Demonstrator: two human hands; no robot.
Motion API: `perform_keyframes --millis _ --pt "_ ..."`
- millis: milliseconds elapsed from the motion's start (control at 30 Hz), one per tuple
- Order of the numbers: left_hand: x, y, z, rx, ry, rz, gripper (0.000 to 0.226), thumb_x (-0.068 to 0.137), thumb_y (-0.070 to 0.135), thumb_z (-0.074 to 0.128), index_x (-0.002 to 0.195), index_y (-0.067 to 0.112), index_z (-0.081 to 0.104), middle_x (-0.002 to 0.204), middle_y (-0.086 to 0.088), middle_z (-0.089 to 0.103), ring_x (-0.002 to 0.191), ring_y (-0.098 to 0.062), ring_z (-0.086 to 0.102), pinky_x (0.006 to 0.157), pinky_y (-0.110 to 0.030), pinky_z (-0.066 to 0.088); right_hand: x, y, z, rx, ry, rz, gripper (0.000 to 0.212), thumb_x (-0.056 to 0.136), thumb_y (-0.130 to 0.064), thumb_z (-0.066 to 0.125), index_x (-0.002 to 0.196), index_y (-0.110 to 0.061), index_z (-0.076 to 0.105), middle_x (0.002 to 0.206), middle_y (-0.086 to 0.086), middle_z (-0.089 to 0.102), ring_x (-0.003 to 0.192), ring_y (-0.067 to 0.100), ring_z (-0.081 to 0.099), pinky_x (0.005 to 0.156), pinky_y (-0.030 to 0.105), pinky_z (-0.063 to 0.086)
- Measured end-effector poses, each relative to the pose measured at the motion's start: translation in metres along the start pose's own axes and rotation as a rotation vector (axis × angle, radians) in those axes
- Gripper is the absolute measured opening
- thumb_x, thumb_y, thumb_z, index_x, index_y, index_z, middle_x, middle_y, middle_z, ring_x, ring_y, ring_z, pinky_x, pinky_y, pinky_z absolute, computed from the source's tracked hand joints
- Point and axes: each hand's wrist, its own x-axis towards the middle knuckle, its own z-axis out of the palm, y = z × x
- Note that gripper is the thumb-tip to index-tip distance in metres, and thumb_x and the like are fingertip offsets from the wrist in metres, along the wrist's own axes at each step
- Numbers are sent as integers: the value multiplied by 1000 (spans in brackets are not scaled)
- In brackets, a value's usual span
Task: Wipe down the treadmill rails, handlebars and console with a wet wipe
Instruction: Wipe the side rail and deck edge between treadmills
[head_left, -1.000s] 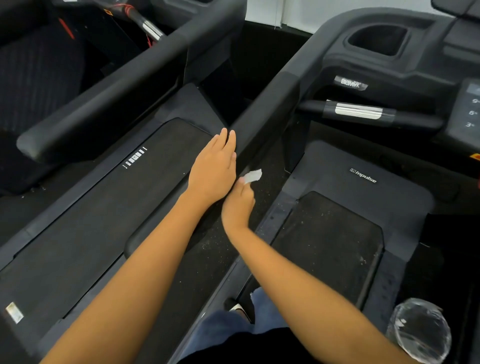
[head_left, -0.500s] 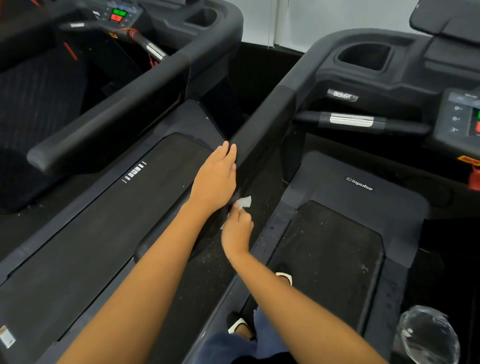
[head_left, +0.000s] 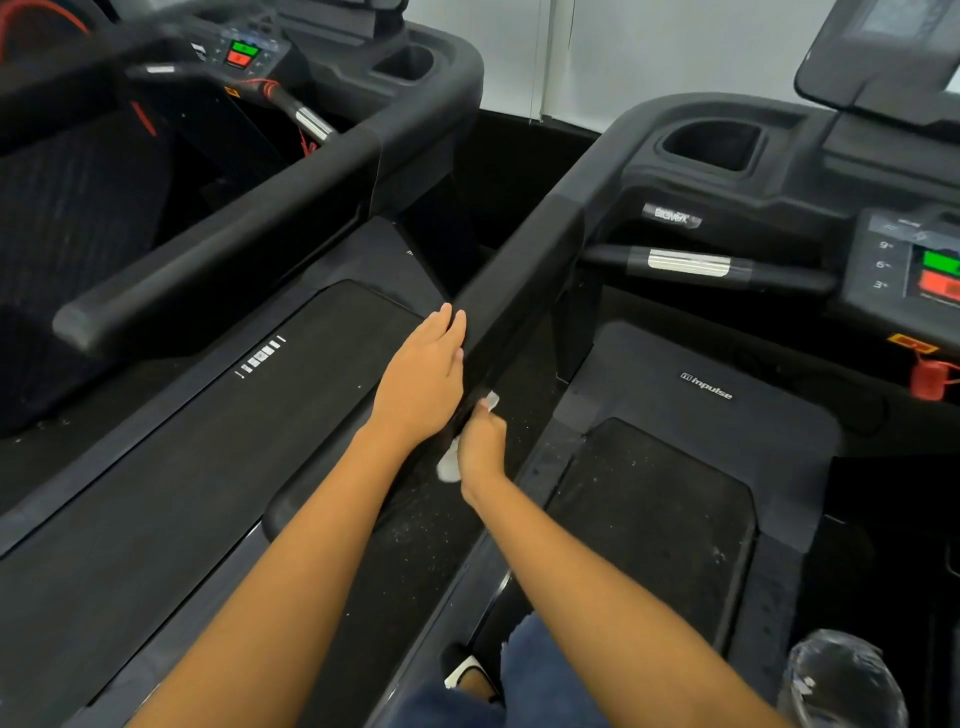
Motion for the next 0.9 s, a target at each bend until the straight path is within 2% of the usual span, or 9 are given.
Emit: perform_keyframes --millis 67,133,267,400,533,633,733,833,900 --pt "-1 0 0 -4 0 2 49 104 18 33 151 12 24 159 -6 20 147 -18 17 114 -21 9 2 -5 -3 29 -15 8 41 102 -35 33 108 -7 62 101 12 68 92 24 64 87 39 52" --pt "-1 0 -1 -22 -6 -1 49 104 17 33 151 12 25 159 -6 20 147 -17 16 114 -21 10 27 -29 -4 112 -28 16 48 101 -41 32 118 -7 60 112 16 67 99 26 64 94 42 50" --pt "-2 -2 -1 -57 -9 -19 48 103 17 33 151 13 26 159 -4 20 147 -16 16 113 -19 9 68 -67 -5 213 -65 -21 57 100 -48 26 138 -12 48 133 10 57 118 27 56 105 42 42" --pt "0 -4 1 -84 7 -40 49 102 13 35 150 13 29 158 -3 23 147 -15 18 113 -19 10 20 -31 9 73 18 -112 66 96 -54 27 149 -15 32 149 9 41 139 29 36 116 49 25" --pt "1 -3 3 -89 19 -51 49 102 12 35 150 11 29 158 -3 25 146 -15 20 113 -20 11 -31 -2 25 52 -37 -228 86 84 -66 28 150 -12 24 152 15 35 138 29 38 114 47 31" --pt "0 -4 1 -100 17 -50 48 102 11 35 150 11 29 158 -3 25 146 -15 20 113 -20 11 -4 -30 26 75 65 -221 65 101 -46 25 154 -13 8 161 12 14 147 26 17 120 45 16" --pt "-2 -5 0 -129 26 -48 48 101 5 35 148 10 33 157 -4 28 146 -16 22 114 -21 14 31 -75 13 49 95 -188 61 104 -40 20 154 -14 -2 162 13 4 148 30 13 120 47 14" --pt "-4 -6 -2 -226 46 -75 48 99 1 36 145 10 39 154 -4 34 144 -17 27 116 -25 18 34 -82 11 7 99 -174 57 105 -37 19 154 -12 4 160 14 15 145 33 22 118 47 21" --pt "-3 -7 -3 -274 62 -94 47 98 -1 36 143 10 43 152 -3 37 143 -16 30 118 -30 22 6 -58 15 -46 137 -225 54 106 -31 23 153 -7 15 156 16 27 142 32 30 116 39 25"
